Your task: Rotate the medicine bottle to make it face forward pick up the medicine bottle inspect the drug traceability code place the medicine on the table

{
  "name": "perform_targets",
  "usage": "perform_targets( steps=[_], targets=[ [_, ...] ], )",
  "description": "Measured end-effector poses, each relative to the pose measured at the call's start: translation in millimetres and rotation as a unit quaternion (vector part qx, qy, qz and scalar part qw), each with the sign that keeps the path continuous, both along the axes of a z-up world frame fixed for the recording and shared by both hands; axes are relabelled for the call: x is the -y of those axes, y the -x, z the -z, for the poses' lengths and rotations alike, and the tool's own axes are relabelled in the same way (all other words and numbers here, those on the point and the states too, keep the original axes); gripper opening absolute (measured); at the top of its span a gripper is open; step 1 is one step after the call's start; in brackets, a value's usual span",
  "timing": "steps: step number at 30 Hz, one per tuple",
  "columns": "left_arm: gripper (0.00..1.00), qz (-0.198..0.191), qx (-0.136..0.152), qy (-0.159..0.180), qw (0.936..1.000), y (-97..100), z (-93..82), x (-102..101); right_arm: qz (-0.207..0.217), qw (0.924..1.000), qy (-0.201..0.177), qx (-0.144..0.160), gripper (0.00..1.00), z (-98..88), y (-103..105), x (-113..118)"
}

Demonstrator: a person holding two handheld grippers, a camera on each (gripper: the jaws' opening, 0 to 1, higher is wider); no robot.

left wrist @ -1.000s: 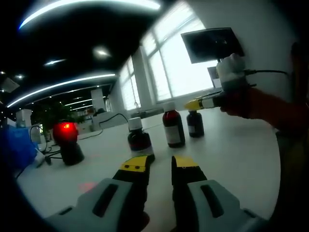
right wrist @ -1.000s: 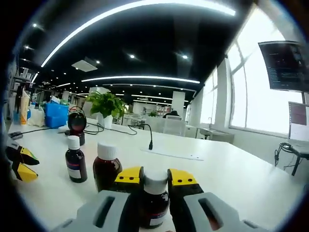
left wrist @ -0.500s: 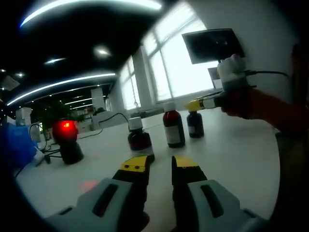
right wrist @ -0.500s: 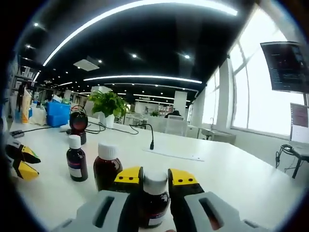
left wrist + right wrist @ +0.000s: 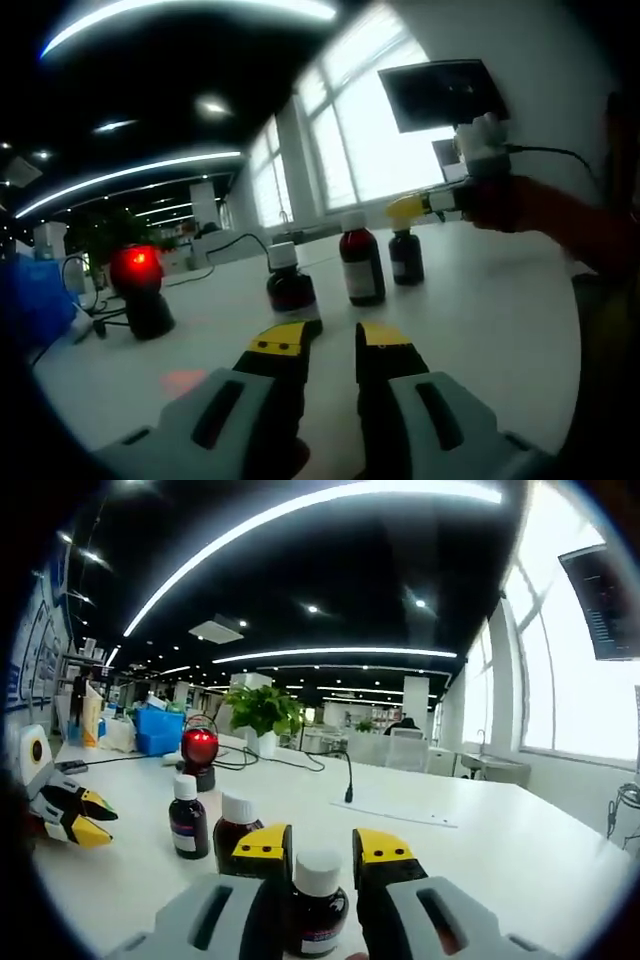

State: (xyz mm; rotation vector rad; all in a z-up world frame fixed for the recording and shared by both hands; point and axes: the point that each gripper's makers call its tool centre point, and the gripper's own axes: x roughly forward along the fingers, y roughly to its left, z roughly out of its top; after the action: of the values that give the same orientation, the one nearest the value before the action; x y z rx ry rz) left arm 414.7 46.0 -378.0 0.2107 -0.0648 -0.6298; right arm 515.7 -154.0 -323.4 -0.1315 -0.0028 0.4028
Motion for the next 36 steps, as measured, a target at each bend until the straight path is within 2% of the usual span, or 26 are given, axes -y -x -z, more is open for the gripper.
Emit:
perform_targets(
  steps=[3, 6, 15, 21, 36],
  targets=[
    [0.11, 0.000, 0.000, 0.000, 1.0000, -0.1, 0.2, 0, -0.034, 0.9992, -0.014, -0.012, 0.20, 4.5, 3, -8],
    [0.11, 0.000, 0.000, 0.000, 1.0000, 0.9, -0.1, 0, -0.050, 0.9986, -0.006, -0.017, 0.20, 9.1, 3, -10],
    [0.11, -0.001, 0.000, -0.002, 1.0000, 0.9, -0.1, 0, -0.062, 0.9976, -0.012, -0.028, 0.16, 14.7, 2, -11],
    [0.11, -0.001, 0.000, -0.002, 1.0000, 0.9, -0.1, 0, -0.054, 0.9983, 0.010, -0.020, 0.16, 14.4, 4, -12],
    [0.11, -0.001, 0.001, -0.003, 1.0000, 1.5, -0.4, 0, 0.005, 0.9998, 0.016, -0.010, 0.16, 13.7, 8, -11]
  ],
)
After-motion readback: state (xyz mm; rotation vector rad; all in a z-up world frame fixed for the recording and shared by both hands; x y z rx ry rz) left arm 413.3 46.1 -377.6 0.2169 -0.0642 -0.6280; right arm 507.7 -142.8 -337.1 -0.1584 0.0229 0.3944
